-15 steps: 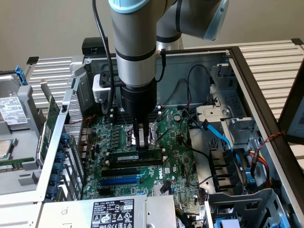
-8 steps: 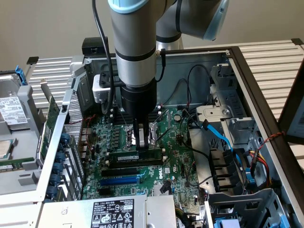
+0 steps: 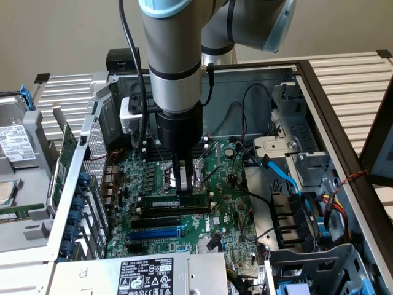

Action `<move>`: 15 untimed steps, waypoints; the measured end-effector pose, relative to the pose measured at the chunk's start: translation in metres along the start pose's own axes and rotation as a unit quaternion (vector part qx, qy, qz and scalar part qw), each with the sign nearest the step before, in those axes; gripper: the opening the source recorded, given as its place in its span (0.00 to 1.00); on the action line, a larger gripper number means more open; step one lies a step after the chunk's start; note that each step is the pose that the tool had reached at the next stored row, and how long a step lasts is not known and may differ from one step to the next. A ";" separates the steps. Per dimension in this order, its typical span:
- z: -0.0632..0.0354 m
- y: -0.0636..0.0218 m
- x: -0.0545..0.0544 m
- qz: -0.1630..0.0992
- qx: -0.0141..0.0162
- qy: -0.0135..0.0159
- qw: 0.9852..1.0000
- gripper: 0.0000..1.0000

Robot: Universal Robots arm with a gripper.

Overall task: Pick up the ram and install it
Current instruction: 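Insert the ram into the slot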

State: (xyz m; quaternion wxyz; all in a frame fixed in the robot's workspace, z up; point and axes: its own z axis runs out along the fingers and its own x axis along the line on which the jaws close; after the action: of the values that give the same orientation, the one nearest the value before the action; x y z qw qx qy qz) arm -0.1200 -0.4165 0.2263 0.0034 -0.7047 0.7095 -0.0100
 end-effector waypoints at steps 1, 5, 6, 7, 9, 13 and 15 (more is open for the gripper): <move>0.0000 0.0000 0.000 0.000 0.000 0.000 1.000 0.14; 0.0000 0.0003 0.000 0.000 0.000 0.000 1.000 0.14; 0.0001 0.0003 0.000 0.000 0.000 0.000 1.000 0.14; 0.0001 0.0004 0.000 0.000 0.000 0.000 1.000 0.14; 0.0000 0.0007 0.000 0.000 0.000 0.000 1.000 0.14; 0.0000 0.0020 0.000 0.000 0.000 0.000 1.000 0.14; 0.0000 0.0021 0.000 0.000 0.000 0.000 1.000 0.15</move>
State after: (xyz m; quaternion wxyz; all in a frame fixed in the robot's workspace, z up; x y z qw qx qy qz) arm -0.1221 -0.4164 0.2263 0.0035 -0.7047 0.7095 -0.0101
